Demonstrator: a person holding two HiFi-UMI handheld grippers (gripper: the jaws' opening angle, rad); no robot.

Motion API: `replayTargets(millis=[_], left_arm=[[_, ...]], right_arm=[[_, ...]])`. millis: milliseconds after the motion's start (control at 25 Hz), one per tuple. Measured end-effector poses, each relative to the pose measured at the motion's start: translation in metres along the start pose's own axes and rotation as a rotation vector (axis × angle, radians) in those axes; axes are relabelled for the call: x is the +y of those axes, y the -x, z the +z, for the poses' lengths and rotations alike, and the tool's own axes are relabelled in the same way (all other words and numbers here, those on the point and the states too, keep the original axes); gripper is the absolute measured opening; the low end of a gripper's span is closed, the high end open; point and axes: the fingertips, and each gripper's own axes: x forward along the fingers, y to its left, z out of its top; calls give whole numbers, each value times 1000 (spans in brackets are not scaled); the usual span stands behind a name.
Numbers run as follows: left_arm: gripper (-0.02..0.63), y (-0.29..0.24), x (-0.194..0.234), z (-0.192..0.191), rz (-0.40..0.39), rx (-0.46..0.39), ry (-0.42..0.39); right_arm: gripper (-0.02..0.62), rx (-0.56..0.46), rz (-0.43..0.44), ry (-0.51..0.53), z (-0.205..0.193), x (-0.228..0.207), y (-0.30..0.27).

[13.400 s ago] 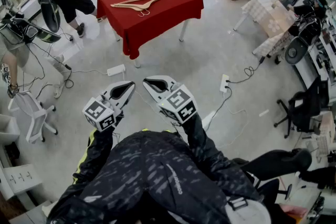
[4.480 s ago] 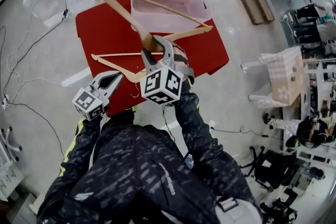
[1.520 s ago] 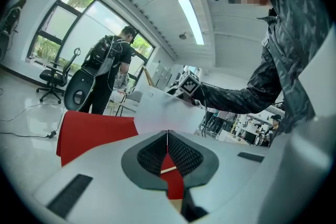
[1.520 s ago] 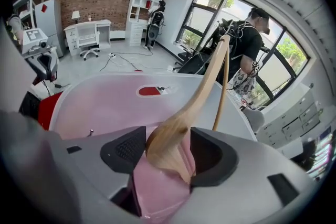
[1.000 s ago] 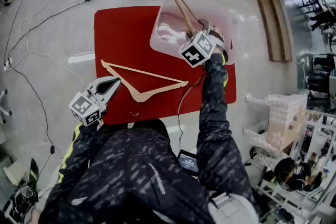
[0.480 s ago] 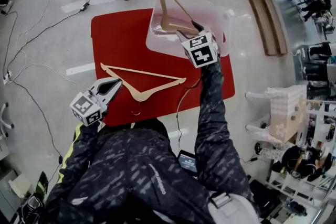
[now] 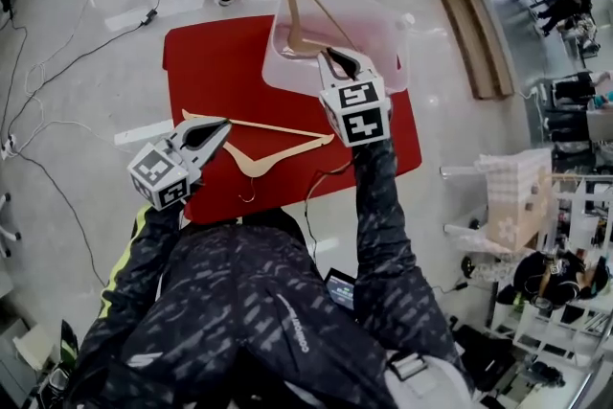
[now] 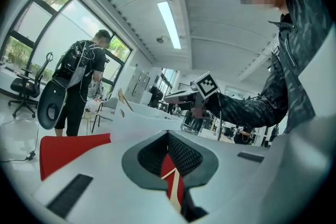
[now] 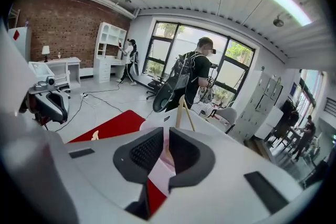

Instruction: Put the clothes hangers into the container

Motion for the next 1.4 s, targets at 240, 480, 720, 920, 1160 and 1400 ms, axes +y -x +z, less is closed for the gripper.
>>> replayTargets(millis=[240, 480, 720, 920, 1160, 1400], left_arm=[[11, -1, -7, 20, -35, -24, -23], [11, -5, -29, 18, -86, -33, -34], [12, -4, -49, 5, -119, -32, -30], [12, -2, -50, -21, -136, -8, -21], [12, 7, -47, -44, -122, 23, 5], [12, 24, -29, -64, -90, 2, 60]], right_arm=[[18, -14, 46, 11, 6, 34, 31], [18, 5, 94, 0, -18, 75, 61], [20, 52, 154, 11, -58, 120, 82], [21, 94, 182, -7, -95, 151, 81], [103, 151, 292, -29, -125, 186, 73], [175, 264, 413, 34, -157, 229, 46]])
